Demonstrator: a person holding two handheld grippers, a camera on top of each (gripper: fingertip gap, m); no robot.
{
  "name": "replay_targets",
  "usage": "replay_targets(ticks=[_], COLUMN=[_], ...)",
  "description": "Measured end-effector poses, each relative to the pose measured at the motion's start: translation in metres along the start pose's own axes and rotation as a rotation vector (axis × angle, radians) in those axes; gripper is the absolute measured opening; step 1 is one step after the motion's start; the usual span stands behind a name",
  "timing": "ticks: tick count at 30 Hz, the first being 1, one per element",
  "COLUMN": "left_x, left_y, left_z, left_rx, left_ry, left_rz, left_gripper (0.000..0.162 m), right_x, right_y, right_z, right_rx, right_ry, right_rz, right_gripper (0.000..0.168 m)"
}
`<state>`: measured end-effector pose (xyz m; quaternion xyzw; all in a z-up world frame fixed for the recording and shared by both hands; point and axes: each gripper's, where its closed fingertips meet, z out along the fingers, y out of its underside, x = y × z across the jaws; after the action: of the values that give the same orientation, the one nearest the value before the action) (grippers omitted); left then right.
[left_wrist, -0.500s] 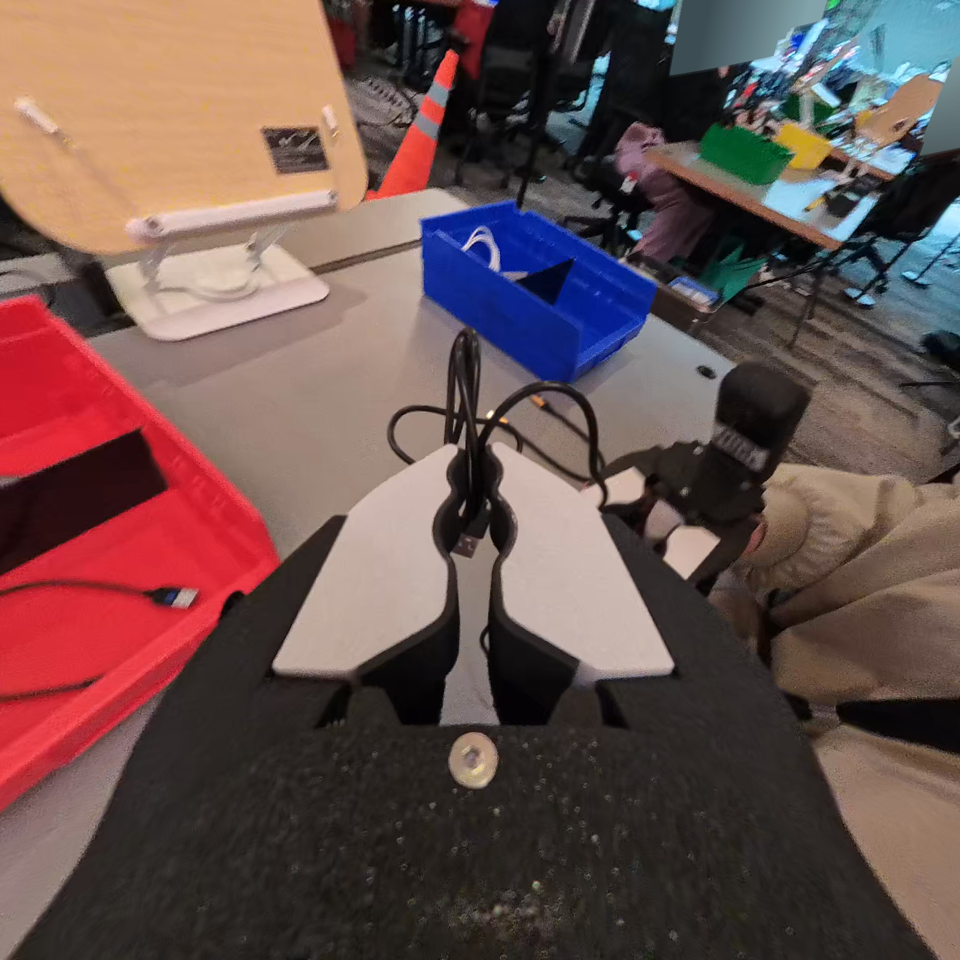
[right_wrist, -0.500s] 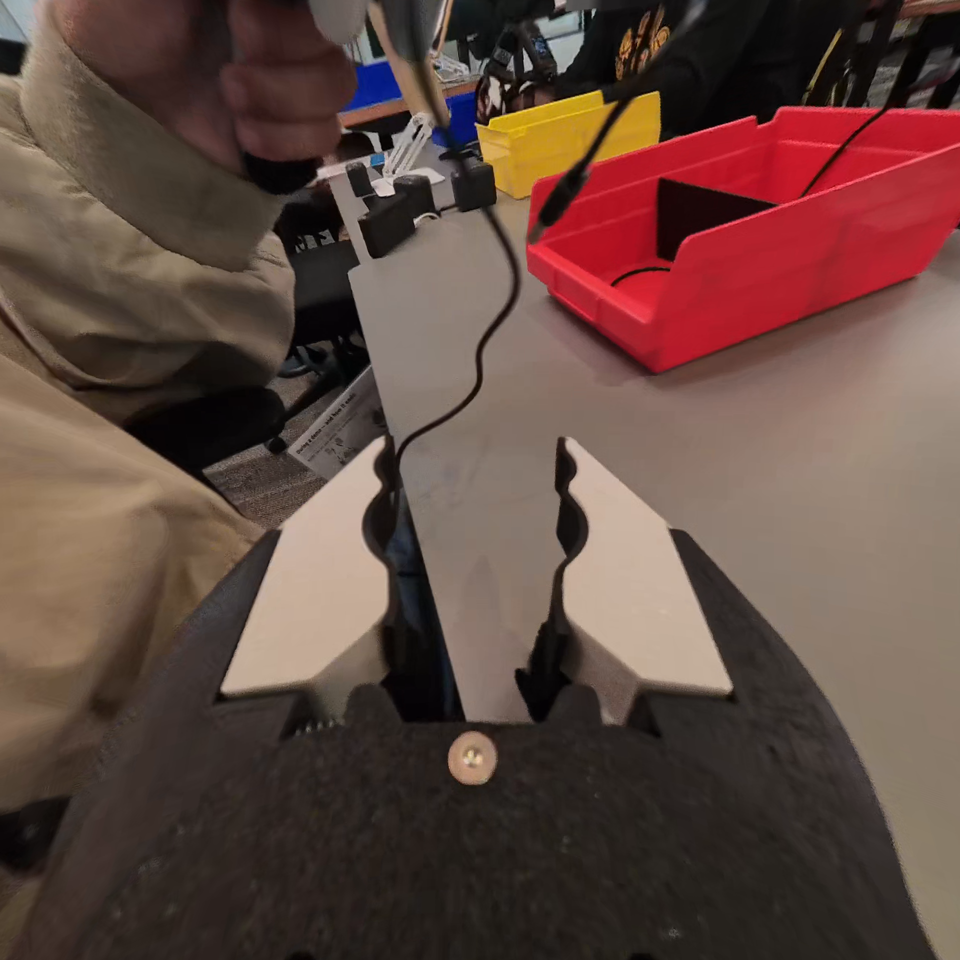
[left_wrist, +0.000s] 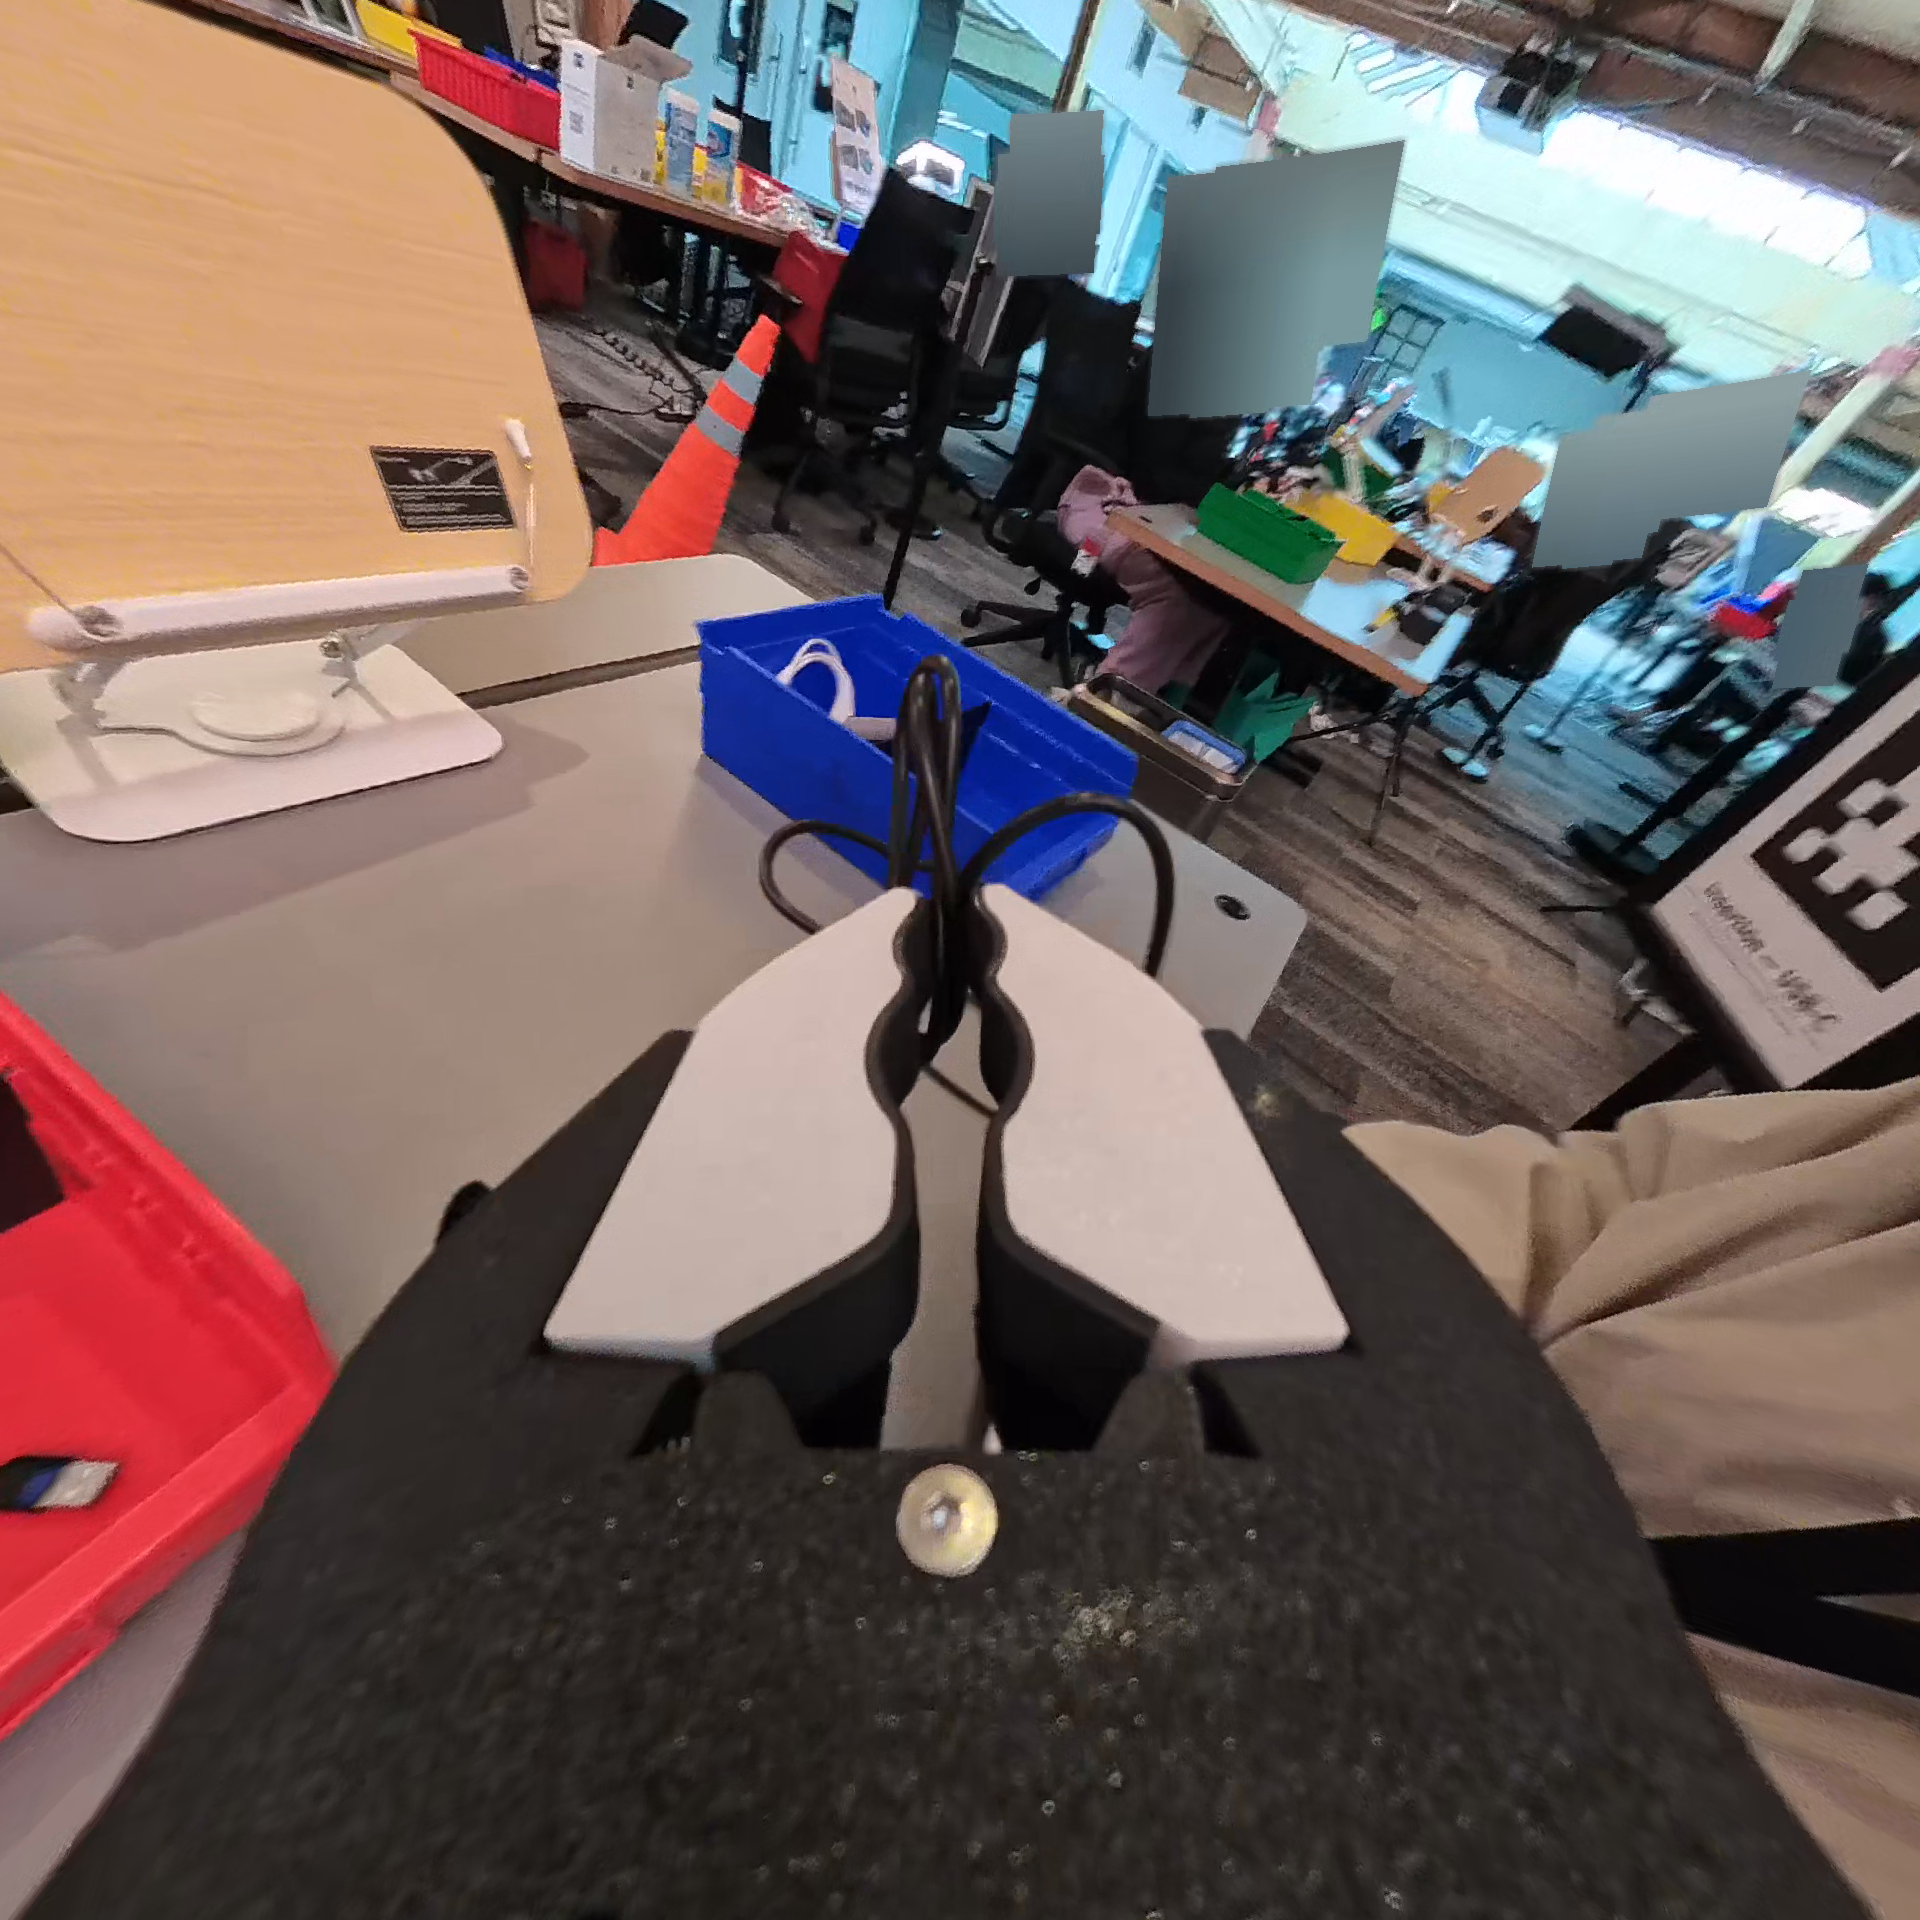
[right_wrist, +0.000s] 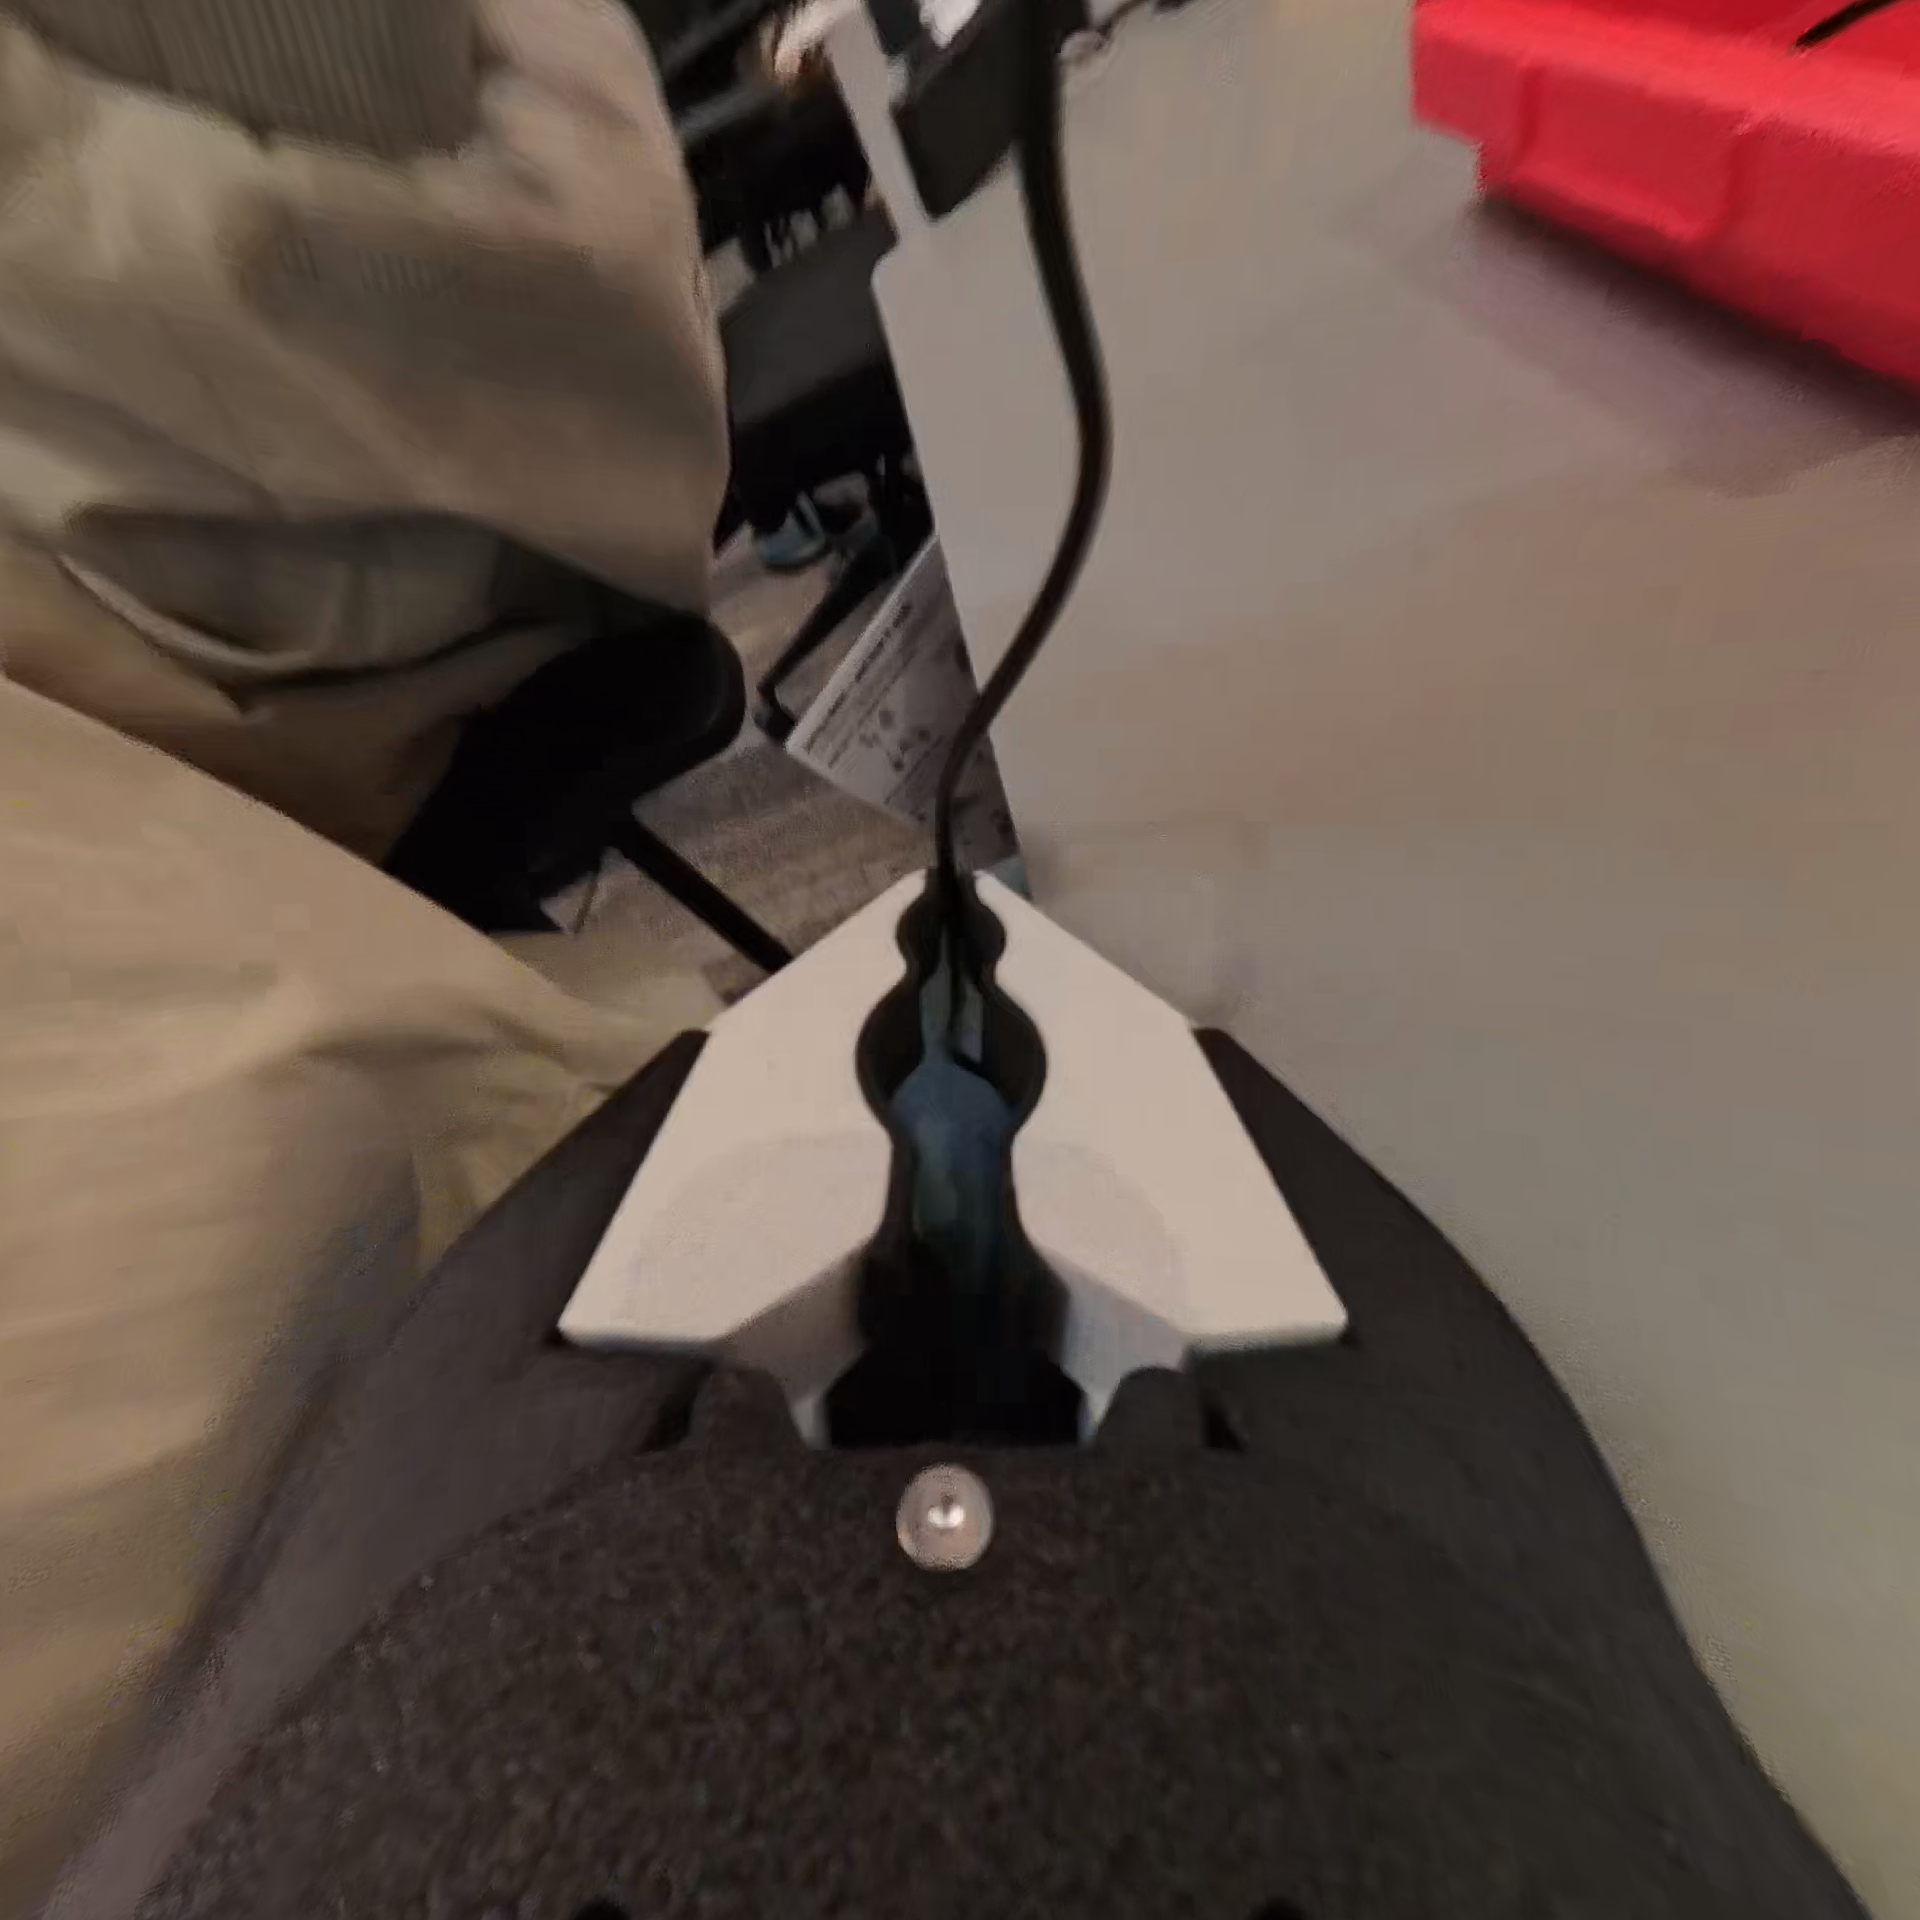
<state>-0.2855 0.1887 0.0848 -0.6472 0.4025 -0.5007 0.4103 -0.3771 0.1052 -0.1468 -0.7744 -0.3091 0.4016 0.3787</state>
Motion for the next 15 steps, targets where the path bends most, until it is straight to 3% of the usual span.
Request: replay_targets(ticks=[1,3,5,8,12,15], left_x=[-0.005,-0.028,-0.058,-0.092,-0.11,-0.113], left_y=[0.0,-0.001,-0.003,0.01,0.094,0.168], left_z=[-0.003,-0.019,-0.047,-0.086,-0.097,-0.083], left_rx=[-0.007,-0.025,-0.018,-0.019,-0.239,-0.394], left_ry=[-0.039,-0.166,-0.31,-0.416,-0.455,-0.476], left_rz=[0.028,0.08,0.107,0.052,-0.042,-0.098], left_gripper=[0.005,0.005,0.005,0.005,0.005,0.005], right_x=[0.002,-0.004,-0.022,0.011,0.068,0.127], right_y=[0.0,-0.007,-0.006,-0.015,-0.042,-0.024], right_z=[-0.003,-0.021,-0.049,-0.104,-0.161,-0.156], right_rx=[-0.014,0.017,-0.017,-0.073,-0.209,-0.421], right_ry=[0.015,-0.038,-0.199,-0.031,0.278,0.491], right_rz=[-0.024,-0.035,-0.076,-0.271,-0.519,-0.737], right_gripper=[0.001,0.0,0.0,0.0,0.0,0.0])
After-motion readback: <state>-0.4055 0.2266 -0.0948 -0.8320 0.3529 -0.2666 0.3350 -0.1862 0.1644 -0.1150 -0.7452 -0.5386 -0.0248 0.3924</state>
